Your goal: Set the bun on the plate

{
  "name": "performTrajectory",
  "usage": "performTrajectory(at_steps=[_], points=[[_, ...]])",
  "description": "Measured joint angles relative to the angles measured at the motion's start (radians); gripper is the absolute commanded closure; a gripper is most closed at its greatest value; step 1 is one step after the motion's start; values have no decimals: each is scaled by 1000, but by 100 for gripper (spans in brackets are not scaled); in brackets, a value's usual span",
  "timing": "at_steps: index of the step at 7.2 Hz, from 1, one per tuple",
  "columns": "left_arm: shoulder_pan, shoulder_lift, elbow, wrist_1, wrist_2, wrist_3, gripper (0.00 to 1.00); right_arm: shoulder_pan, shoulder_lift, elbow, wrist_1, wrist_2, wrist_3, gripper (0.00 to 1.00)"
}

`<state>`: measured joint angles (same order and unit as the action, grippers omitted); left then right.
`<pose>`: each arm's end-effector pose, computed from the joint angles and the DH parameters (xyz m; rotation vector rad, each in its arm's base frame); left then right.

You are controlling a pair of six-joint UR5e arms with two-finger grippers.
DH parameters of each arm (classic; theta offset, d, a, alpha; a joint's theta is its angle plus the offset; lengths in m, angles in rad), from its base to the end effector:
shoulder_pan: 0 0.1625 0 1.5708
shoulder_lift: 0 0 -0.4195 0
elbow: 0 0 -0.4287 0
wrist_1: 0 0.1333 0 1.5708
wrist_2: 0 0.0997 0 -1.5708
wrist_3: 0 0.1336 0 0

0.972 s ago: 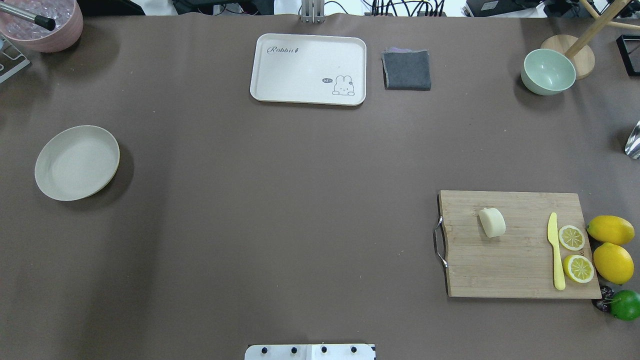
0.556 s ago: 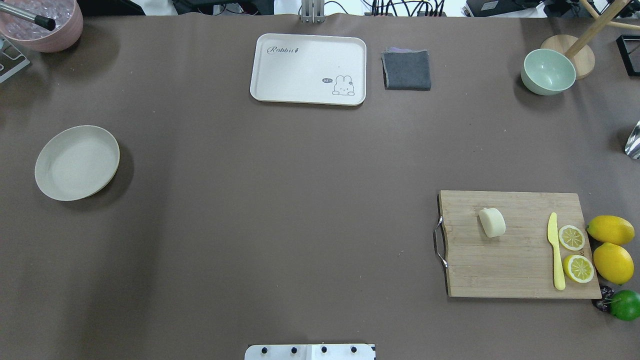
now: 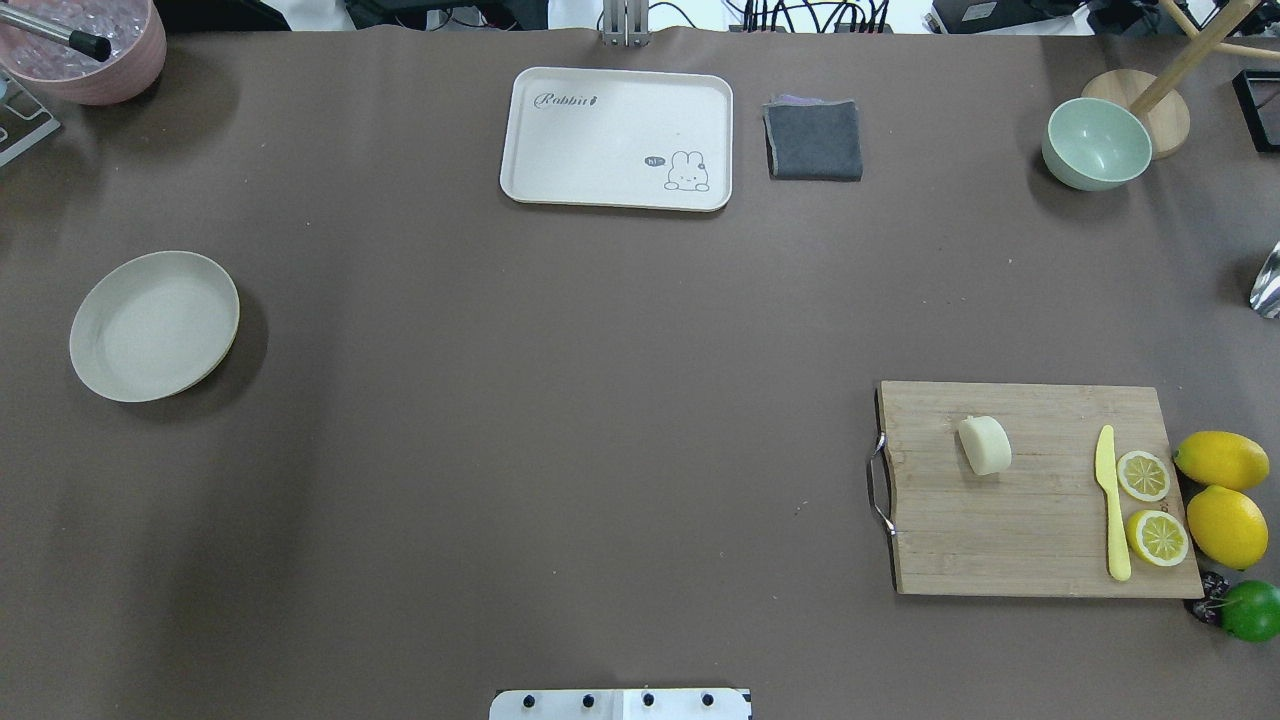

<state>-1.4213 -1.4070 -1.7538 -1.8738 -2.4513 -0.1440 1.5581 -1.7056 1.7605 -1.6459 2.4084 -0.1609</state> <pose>0.0418 -0.4809 0.6173 0.1702 0.9074 0.1469 0.0281 -0.4699 0.6461 0.0431 -0.8376 -0.1549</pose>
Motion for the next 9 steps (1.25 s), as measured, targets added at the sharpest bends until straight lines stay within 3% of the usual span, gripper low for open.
performTrajectory(at_steps=[4,6,9], points=[[180,-222,294,-252,73,-308,3,-19,-2,1,1,10,1,0],[225,-282,370,-272,90,-357,12,-32,-2,0,1,8,0,0],[272,-297,404,-277,120,-369,31,-45,-2,-1,2,6,0,0]])
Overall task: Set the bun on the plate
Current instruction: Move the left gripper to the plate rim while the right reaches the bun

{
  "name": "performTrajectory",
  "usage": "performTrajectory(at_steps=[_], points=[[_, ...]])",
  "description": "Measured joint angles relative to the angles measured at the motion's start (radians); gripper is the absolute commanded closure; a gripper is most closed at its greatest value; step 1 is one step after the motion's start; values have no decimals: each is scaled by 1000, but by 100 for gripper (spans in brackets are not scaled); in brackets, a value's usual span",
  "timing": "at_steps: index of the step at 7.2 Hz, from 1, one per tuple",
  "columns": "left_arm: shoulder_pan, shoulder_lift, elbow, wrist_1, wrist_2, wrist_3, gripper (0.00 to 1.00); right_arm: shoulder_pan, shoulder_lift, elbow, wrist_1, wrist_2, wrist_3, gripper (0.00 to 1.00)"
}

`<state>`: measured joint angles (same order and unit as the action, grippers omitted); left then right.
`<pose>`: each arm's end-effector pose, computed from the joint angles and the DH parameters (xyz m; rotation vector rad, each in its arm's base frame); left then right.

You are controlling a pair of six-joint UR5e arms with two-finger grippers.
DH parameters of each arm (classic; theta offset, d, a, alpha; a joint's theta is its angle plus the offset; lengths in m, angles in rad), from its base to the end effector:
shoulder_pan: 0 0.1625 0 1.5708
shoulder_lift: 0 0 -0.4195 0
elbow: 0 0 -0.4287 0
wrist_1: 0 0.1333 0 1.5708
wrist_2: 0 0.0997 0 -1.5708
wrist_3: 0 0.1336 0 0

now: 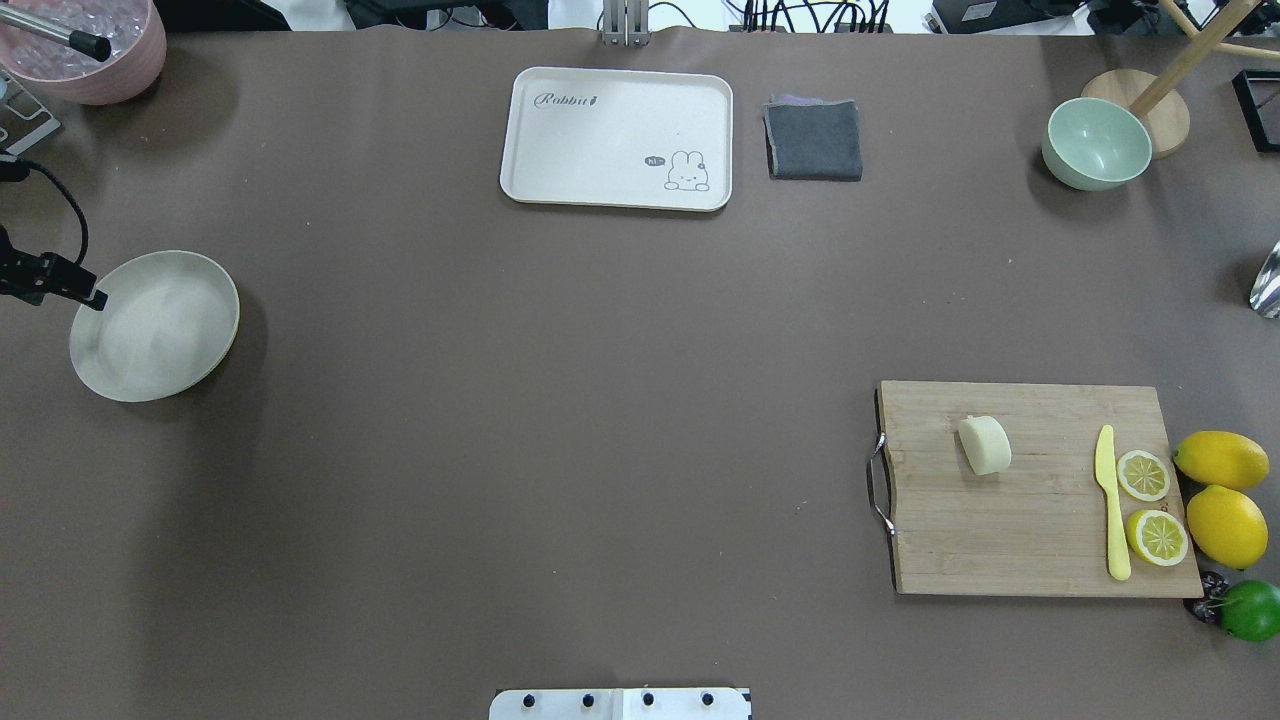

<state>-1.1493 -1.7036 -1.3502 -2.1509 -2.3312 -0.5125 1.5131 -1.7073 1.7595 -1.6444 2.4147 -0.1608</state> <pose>0.2145 -0.5791 0.6541 0.0827 0.8747 0.1020 0.0064 -0.4700 0.6466 0.0234 -0.8452 -0.1963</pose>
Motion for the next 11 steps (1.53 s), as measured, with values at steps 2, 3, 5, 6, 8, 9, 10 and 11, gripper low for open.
performTrajectory(at_steps=[2,3,5,6,8,9,10,11], points=[[7,1,12,-2,2,0,45,-5,0,0,-1,-1,2,0],[7,2,13,-3,3,-1,46,-6,0,-1,-1,-2,3,0],[12,4,24,-19,3,-1,46,-12,1,-1,-1,-3,4,0],[15,5,30,-28,3,-1,68,-14,1,-2,0,-3,5,0],[19,5,38,-38,3,-1,86,-15,1,-2,-1,-3,6,0],[20,7,37,-40,3,-1,100,-15,1,-2,-1,-3,6,0],[21,10,34,-41,2,-2,100,-15,0,-2,-1,-3,6,0],[21,11,17,-42,0,-19,100,-15,1,-1,-2,-3,6,0]])
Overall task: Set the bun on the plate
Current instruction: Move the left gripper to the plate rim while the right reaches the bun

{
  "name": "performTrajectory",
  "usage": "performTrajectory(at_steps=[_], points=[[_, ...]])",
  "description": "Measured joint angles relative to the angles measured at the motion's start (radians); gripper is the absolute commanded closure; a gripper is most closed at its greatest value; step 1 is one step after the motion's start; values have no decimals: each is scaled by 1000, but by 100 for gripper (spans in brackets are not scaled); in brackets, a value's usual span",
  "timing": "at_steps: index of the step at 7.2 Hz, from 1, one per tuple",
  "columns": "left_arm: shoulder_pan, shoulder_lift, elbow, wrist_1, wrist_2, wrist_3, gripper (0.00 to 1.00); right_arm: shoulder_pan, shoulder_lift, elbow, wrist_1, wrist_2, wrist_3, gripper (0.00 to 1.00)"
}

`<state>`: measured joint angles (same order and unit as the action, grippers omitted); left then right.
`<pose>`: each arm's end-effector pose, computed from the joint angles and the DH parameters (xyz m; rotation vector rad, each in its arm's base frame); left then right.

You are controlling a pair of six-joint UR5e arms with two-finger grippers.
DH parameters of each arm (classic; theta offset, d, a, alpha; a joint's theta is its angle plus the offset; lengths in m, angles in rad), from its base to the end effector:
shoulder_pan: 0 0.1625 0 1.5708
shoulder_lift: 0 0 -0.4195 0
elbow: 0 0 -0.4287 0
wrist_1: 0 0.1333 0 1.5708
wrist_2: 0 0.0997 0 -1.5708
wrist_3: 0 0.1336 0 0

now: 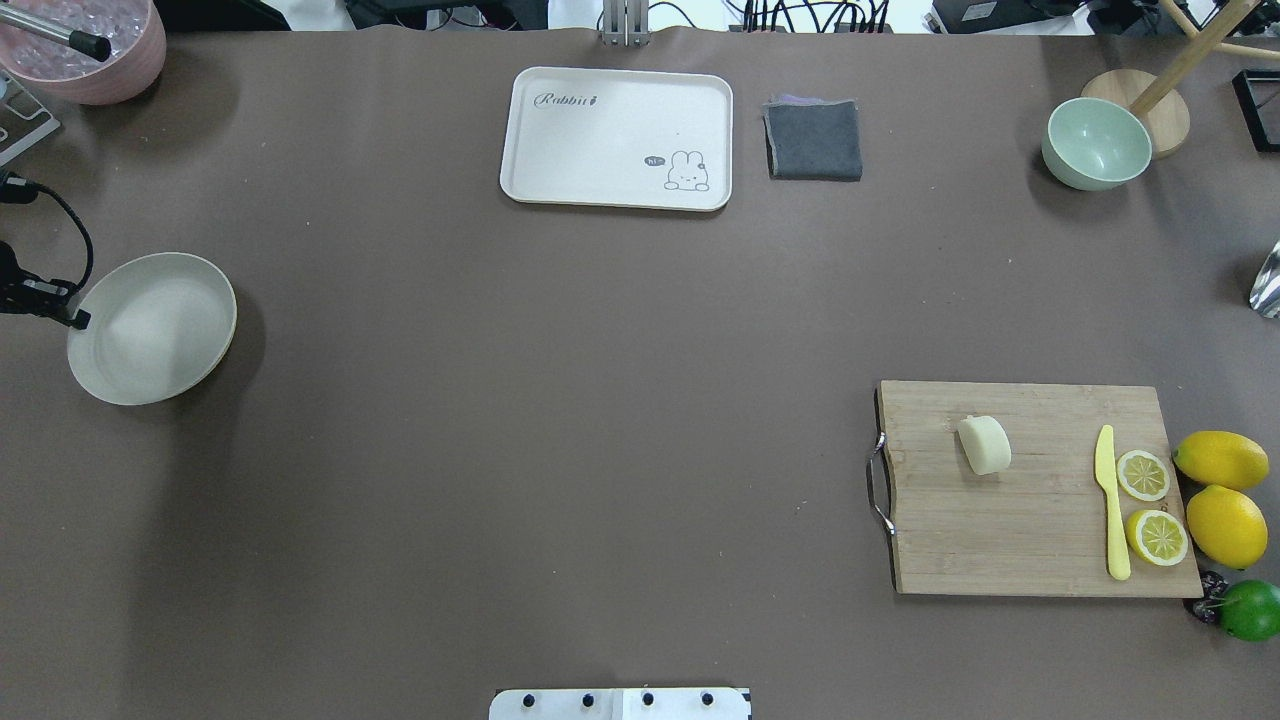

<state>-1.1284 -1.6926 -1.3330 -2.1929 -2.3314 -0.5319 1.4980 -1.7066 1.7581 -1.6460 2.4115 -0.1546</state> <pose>0.2243 -0.5697 0.6648 0.0769 0.8817 0.1088 -0.0004 -0.4701 0.6475 0.0121 -0.8424 -0.2039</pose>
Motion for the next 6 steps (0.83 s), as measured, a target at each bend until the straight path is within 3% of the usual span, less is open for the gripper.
performTrajectory(at_steps=[4,6], points=[[49,-29,-257,11,-76,-320,100,-41,103,25,-1,0,102,1],[235,-122,-364,20,52,-584,100,-163,128,151,-1,-6,308,1]])
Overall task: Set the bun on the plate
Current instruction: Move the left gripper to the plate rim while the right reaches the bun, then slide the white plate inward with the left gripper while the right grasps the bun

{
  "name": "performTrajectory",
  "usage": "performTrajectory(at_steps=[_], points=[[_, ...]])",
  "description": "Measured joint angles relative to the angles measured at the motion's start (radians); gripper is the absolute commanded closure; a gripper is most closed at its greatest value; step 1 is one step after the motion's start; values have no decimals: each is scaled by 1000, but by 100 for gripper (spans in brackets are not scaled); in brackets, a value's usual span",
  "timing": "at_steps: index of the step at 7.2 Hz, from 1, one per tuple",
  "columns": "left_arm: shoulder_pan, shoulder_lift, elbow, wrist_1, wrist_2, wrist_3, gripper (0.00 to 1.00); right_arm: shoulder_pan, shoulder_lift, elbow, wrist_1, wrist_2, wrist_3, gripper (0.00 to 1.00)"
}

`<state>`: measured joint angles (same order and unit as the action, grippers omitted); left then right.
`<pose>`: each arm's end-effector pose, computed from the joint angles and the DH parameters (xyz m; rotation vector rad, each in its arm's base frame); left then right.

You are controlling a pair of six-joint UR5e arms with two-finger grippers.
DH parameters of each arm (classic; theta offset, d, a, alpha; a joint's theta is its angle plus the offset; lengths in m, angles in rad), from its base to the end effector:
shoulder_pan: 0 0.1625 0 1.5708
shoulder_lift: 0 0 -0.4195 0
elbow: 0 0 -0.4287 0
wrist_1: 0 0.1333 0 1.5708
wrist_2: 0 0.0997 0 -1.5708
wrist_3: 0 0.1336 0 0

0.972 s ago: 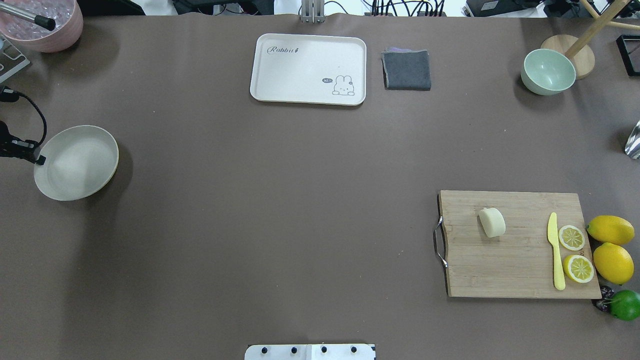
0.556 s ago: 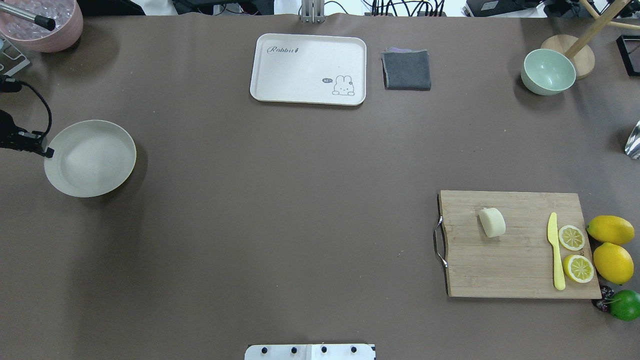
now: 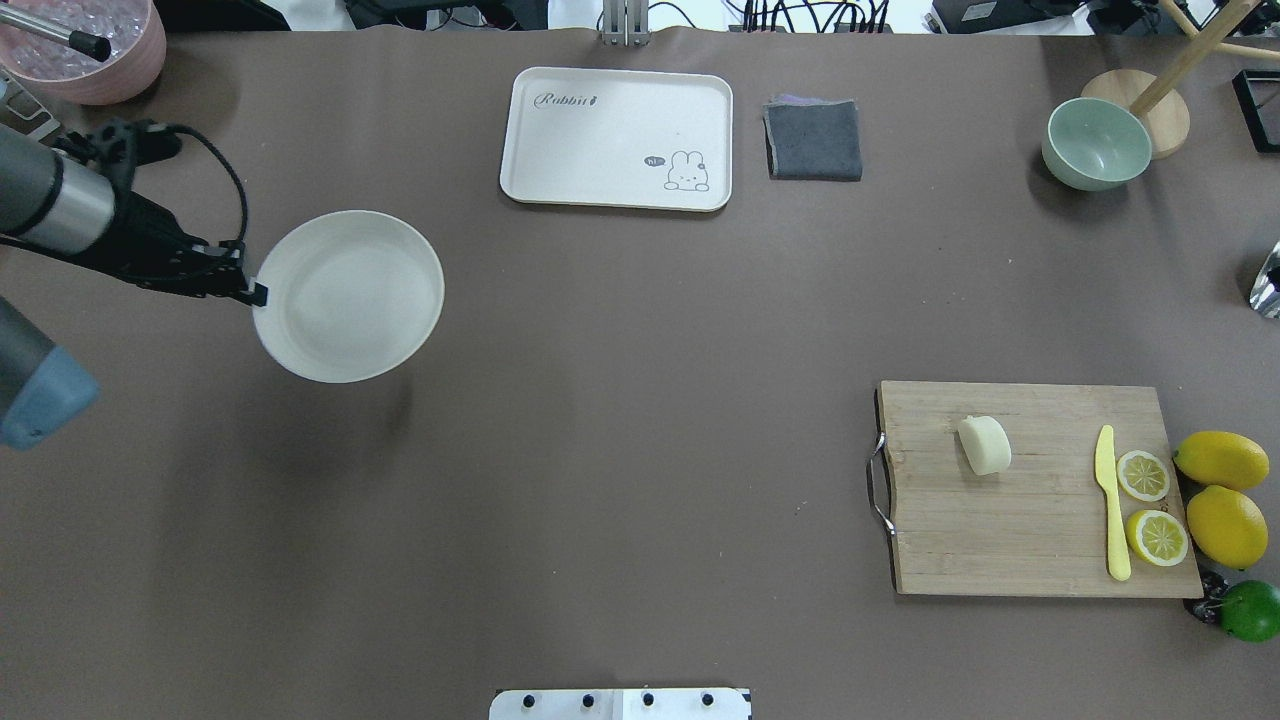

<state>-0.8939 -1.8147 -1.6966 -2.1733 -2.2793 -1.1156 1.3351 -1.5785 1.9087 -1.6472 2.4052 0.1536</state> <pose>0.3654 -0.5287 0.3895 0.0720 1.1265 -0.0470 -0.0884 -0.5149 0.5048 0.0739 -0.8612 -0.1828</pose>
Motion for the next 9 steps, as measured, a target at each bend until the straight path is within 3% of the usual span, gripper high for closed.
performTrajectory(at_steps=[2,4,7,9], points=[[204,-165,-11,116,199,-165,100,-137,6,112,1,-23,209,1],[329,-288,-6,237,334,-228,100,-288,27,158,8,-104,359,2],[382,-333,29,259,375,-245,100,-517,30,128,192,-247,620,2],[385,-338,42,259,376,-244,100,-578,35,76,238,-274,662,4]])
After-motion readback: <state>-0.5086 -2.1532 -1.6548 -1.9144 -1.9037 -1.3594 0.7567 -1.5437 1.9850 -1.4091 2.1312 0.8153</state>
